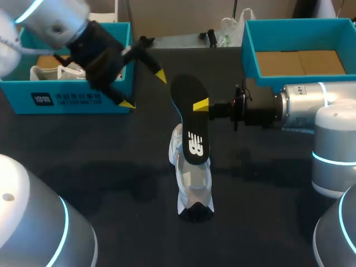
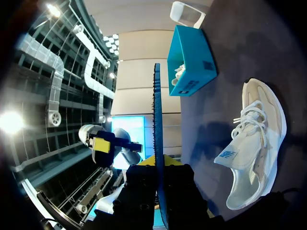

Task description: Take the shoe out of the shoebox, open the shoe tongue, remove and reinsert the insole, then place the shoe into the shoebox

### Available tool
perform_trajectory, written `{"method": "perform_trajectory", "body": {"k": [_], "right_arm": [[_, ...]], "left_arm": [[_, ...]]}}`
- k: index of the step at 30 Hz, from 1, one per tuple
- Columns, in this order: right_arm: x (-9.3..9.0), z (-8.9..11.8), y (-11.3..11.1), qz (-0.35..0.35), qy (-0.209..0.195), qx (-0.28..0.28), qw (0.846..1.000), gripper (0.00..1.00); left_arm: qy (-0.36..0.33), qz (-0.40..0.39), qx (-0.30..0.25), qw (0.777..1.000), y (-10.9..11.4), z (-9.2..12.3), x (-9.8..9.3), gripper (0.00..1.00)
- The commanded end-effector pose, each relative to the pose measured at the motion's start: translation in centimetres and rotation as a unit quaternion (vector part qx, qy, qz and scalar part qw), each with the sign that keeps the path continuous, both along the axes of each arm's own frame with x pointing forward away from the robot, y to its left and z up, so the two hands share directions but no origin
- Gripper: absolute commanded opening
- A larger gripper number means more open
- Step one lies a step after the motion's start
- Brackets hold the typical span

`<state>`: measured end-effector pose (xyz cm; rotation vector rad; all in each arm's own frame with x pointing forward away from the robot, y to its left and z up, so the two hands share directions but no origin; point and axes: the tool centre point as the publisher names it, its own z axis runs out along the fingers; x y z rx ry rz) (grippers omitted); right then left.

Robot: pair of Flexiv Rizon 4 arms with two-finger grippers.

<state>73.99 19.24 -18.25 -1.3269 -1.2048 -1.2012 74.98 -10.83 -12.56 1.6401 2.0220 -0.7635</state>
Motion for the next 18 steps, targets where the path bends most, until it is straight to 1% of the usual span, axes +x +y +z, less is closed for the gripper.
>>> {"method": "perform_trajectory", "body": {"k": [1, 4, 5, 7, 8, 9, 10, 18], "right_arm": [[-0.1, 0.0, 0.1, -0.001, 0.0, -0.001, 1.0, 0.0], [-0.1, 0.0, 0.1, -0.001, 0.0, -0.001, 1.0, 0.0], [-0.1, 0.0, 0.1, -0.001, 0.0, -0.001, 1.0, 0.0], [-0.1, 0.0, 0.1, -0.001, 0.0, -0.001, 1.0, 0.0], [-0.1, 0.0, 0.1, -0.001, 0.0, -0.001, 1.0, 0.0], [-0.1, 0.0, 0.1, -0.001, 0.0, -0.001, 1.0, 0.0], [-0.1, 0.0, 0.1, -0.001, 0.0, -0.001, 1.0, 0.0], [-0.1, 0.0, 0.1, -0.001, 0.0, -0.001, 1.0, 0.0]], "left_arm": [[-0.055, 0.044, -0.386, 0.92, 0.7, -0.7, 0.0, 1.0], [-0.055, 0.044, -0.386, 0.92, 0.7, -0.7, 0.0, 1.0], [-0.09, 0.046, -0.379, 0.92, 0.4, -1.2, -0.6, 1.0], [-0.096, 0.055, -0.399, 0.91, 0.1, -1.9, -1.1, 1.0], [-0.109, 0.059, -0.428, 0.895, -0.1, -2.7, -1.3, 1.0], [-0.128, 0.069, -0.437, 0.888, -0.2, -3.1, -1.4, 1.0], [-0.127, 0.067, -0.451, 0.881, -0.4, -3.5, -1.4, 1.0], [-0.127, 0.067, -0.451, 0.881, -0.4, -3.5, -1.4, 1.0]]}}
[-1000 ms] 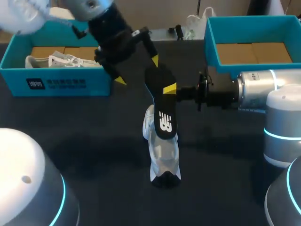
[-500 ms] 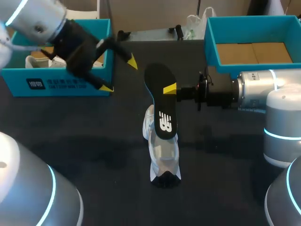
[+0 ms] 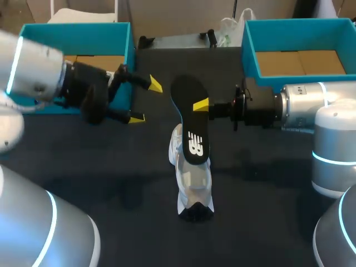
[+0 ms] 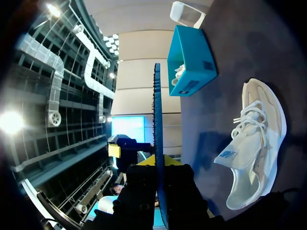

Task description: Take the shoe out of the shoebox, open the shoe tongue, remove and reinsert the insole, then place the shoe into the shoebox

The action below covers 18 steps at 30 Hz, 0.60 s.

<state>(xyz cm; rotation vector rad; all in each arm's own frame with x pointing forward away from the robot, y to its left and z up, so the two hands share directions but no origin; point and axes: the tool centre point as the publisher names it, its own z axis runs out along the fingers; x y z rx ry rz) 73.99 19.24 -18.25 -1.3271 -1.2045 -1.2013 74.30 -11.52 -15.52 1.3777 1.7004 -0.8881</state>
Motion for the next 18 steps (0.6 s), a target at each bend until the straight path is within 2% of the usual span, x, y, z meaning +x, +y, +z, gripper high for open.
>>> {"method": "perform_trajectory", "body": {"k": [1, 9, 13, 18], "right_arm": [[-0.1, 0.0, 0.1, -0.001, 0.0, -0.001, 1.0, 0.0], [-0.1, 0.0, 0.1, -0.001, 0.0, -0.001, 1.0, 0.0], [-0.1, 0.0, 0.1, -0.001, 0.0, -0.001, 1.0, 0.0], [-0.1, 0.0, 0.1, -0.001, 0.0, -0.001, 1.0, 0.0]], "left_arm": [[-0.058, 0.026, -0.284, 0.957, 0.3, -0.5, -0.7, 1.0], [-0.071, 0.026, -0.331, 0.941, -1.2, -1.9, 1.1, 1.0], [-0.084, 0.039, -0.328, 0.94, -2.4, -2.2, 2.2, 1.0], [-0.068, 0.043, -0.335, 0.939, -3.5, -1.9, 2.6, 1.0]]}}
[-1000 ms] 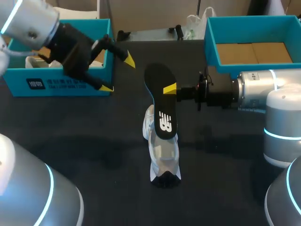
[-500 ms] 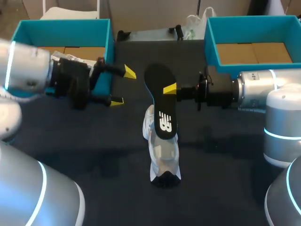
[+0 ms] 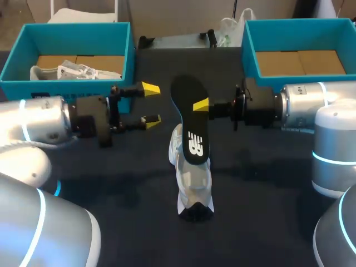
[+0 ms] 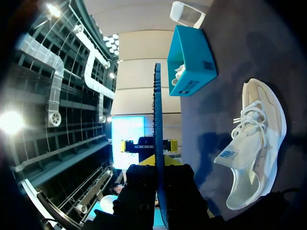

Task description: Take the shoe out of the shoebox, open the shoe tongue, remove and reinsert the insole, then place the shoe into the shoebox

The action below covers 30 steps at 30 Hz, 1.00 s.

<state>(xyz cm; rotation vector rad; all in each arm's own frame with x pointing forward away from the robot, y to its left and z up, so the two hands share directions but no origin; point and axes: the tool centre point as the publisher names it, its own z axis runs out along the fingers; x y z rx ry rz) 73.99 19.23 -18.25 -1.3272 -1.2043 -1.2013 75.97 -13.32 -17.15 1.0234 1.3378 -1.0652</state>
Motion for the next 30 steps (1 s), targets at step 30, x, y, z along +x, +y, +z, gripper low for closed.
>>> {"method": "perform_trajectory", "body": {"k": [30], "right_arm": [[-0.1, 0.0, 0.1, -0.001, 0.0, -0.001, 1.0, 0.0]], "left_arm": [[0.005, 0.017, 0.012, 1.0, -5.5, -0.4, 2.7, 0.61]]}}
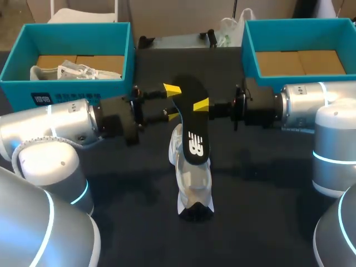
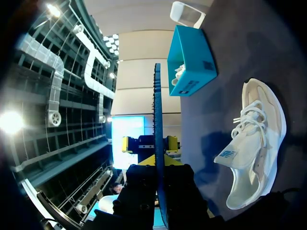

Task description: Take the shoe out of the shoebox, open the shoe tongue, remove and reinsert the insole, then place the shoe into the shoebox

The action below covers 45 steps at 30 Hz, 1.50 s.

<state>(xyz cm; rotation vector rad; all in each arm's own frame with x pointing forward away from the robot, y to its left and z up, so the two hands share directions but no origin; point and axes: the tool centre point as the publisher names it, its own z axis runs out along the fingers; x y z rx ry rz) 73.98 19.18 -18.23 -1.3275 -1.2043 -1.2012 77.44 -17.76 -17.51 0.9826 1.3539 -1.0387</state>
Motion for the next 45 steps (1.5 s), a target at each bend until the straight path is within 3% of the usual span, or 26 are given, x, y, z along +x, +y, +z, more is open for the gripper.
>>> {"method": "perform_trajectory", "body": {"k": [1, 2, 20, 45], "right_arm": [[-0.1, 0.0, 0.2, -0.001, 0.0, -0.001, 1.0, 0.0], [-0.1, 0.0, 0.2, -0.001, 0.0, -0.001, 1.0, 0.0], [-0.1, 0.0, 0.2, -0.001, 0.0, -0.001, 1.0, 0.0], [-0.1, 0.0, 0.2, -0.001, 0.0, -0.001, 1.0, 0.0]], "left_arm": [[0.003, -0.007, 0.016, 1.0, -1.2, -0.1, 1.3, 0.58], [0.003, -0.008, 0.019, 1.0, -1.4, -0.2, 1.5, 0.52], [0.005, -0.037, 0.056, 0.998, -1.9, -1.2, 1.7, 0.4], [0.007, -0.057, 0.058, 0.997, -2.3, -1.8, 0.6, 0.33]]}}
